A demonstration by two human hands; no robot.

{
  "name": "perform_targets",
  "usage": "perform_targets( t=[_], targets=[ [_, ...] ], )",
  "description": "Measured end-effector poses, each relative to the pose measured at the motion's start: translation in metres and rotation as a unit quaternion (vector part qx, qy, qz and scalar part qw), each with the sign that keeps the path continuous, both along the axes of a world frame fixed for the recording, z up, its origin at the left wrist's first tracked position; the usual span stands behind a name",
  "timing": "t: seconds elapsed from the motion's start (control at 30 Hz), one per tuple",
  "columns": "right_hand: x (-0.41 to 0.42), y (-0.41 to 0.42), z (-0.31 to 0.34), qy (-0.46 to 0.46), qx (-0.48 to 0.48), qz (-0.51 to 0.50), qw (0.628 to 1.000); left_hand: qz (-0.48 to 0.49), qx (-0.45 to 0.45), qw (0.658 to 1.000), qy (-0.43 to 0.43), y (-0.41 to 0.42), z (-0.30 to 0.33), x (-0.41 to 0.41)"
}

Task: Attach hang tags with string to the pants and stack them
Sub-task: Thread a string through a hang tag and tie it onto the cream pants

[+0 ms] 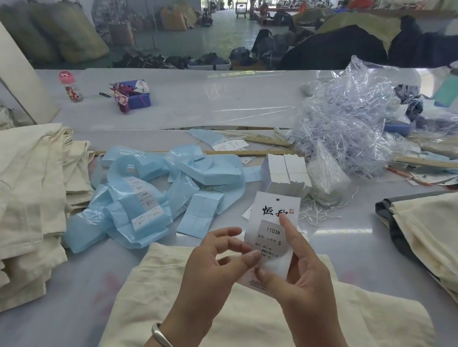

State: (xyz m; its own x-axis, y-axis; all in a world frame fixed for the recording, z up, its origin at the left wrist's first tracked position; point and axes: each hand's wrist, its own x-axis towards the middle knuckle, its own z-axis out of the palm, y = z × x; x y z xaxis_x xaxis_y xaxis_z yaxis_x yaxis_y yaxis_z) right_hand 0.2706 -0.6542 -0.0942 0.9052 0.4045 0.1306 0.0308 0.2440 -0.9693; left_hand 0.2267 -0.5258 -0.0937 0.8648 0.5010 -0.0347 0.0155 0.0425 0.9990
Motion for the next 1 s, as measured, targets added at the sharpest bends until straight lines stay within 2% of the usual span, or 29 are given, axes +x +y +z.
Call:
perform_targets(
  t=[0.1,0.2,0.4,0.47,0.53,0.7,0.9,1.0],
  targets=[
    [0.0047,-0.0023,-0.0009,0.096,0.081,0.041,0.991,-0.002,-0.040,0.999,-0.016,-0.0002,0.0022,0.0005],
    [0.0079,-0.0024,-0.0009,0.125,0.097,0.046,0.986,0.008,-0.066,0.998,0.000,-0.0008,0.0003,0.0031],
    [0.0104,-0.0031,-0.0033,0.173,0.111,0.050,0.978,0.046,0.014,0.999,0.023,-0.0047,-0.0034,0.0013],
    [0.0101,-0.0032,-0.0035,0.175,0.113,0.044,0.977,0.047,0.016,0.998,0.030,-0.0042,-0.0039,0.0021],
    [0.0087,-0.0029,-0.0034,0.142,0.085,0.033,0.986,0.038,-0.009,0.998,0.045,-0.0033,-0.0024,0.0036],
    [0.0082,-0.0033,-0.0001,-0.008,-0.036,0.020,0.999,0.012,-0.123,0.991,0.046,-0.0044,-0.0007,0.0026],
    [0.0081,0.0004,-0.0060,-0.148,-0.127,-0.004,0.981,0.023,-0.122,0.990,0.072,-0.0078,0.0011,0.0028],
    [0.0105,-0.0017,-0.0074,-0.190,-0.166,-0.009,0.968,0.016,-0.110,0.989,0.093,-0.0078,0.0009,0.0031]
  ],
)
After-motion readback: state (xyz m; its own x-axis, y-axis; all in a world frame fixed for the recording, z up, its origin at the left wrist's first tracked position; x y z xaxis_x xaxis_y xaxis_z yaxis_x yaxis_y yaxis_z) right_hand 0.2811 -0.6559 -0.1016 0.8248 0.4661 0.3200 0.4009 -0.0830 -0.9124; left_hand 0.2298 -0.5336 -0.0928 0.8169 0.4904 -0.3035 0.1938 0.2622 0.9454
